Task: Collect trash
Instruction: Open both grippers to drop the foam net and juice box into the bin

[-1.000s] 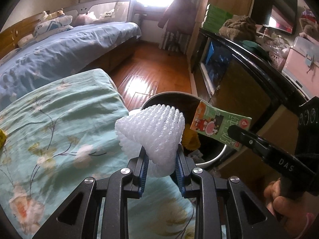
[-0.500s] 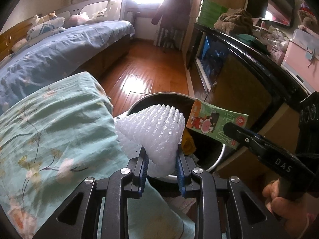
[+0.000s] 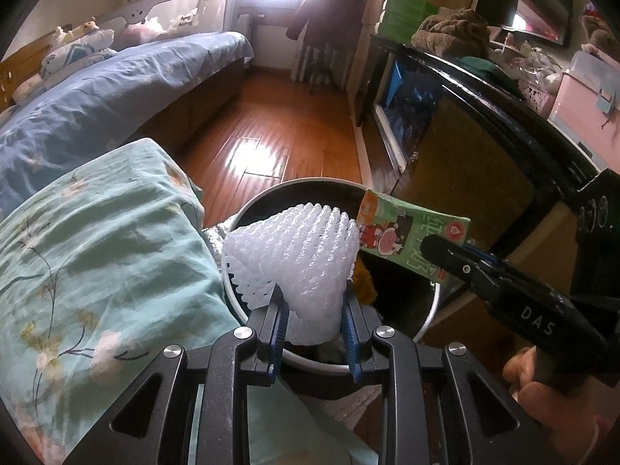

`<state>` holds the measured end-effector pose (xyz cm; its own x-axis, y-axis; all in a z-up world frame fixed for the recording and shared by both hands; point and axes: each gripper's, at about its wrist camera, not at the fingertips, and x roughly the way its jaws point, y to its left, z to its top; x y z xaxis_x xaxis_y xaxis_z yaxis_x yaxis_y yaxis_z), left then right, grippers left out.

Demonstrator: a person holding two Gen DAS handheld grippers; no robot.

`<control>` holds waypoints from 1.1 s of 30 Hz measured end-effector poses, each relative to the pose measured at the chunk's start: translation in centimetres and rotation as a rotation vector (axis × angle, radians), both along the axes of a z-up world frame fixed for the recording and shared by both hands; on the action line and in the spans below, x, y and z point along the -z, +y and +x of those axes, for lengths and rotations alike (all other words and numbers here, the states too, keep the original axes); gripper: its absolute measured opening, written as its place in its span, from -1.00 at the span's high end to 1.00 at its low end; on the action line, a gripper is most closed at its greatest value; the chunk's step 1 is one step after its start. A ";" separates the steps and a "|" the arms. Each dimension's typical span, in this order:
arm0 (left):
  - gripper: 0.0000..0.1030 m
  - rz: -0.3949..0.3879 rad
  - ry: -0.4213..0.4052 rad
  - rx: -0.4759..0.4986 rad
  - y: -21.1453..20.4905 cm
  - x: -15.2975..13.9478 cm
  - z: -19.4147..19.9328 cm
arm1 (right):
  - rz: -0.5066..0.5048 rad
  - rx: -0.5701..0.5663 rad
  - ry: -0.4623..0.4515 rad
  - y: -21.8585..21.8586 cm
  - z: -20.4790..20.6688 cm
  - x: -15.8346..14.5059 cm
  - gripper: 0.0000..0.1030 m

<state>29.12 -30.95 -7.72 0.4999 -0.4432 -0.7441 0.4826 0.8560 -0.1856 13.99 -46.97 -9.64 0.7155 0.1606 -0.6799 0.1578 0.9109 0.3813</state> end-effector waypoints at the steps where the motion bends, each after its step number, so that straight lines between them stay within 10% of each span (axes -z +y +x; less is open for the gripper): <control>1: 0.52 0.001 0.003 0.000 -0.1 0.1 0.1 | -0.001 0.002 0.002 -0.1 0.1 0.1 0.37; 10: 0.49 0.009 0.011 0.017 -1.2 0.0 0.5 | 0.008 0.011 0.025 -0.7 0.9 0.5 0.37; 16: -0.06 0.003 0.007 0.010 -0.9 -0.3 0.1 | 0.039 0.023 0.031 -1.1 0.9 0.4 0.23; 29: -0.08 -0.042 0.008 -0.023 2.5 -0.9 -1.6 | 0.061 0.022 0.013 0.0 -0.4 -0.4 -0.01; 33: -0.12 -0.067 0.001 -0.074 5.2 -1.1 -2.8 | 0.063 0.000 0.008 1.4 -0.7 -0.7 -0.39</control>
<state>26.31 -25.79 -6.64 0.5327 -0.4538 -0.7144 0.4179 0.8750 -0.2442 13.28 -45.57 -8.95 0.7099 0.2037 -0.6743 0.1611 0.8850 0.4369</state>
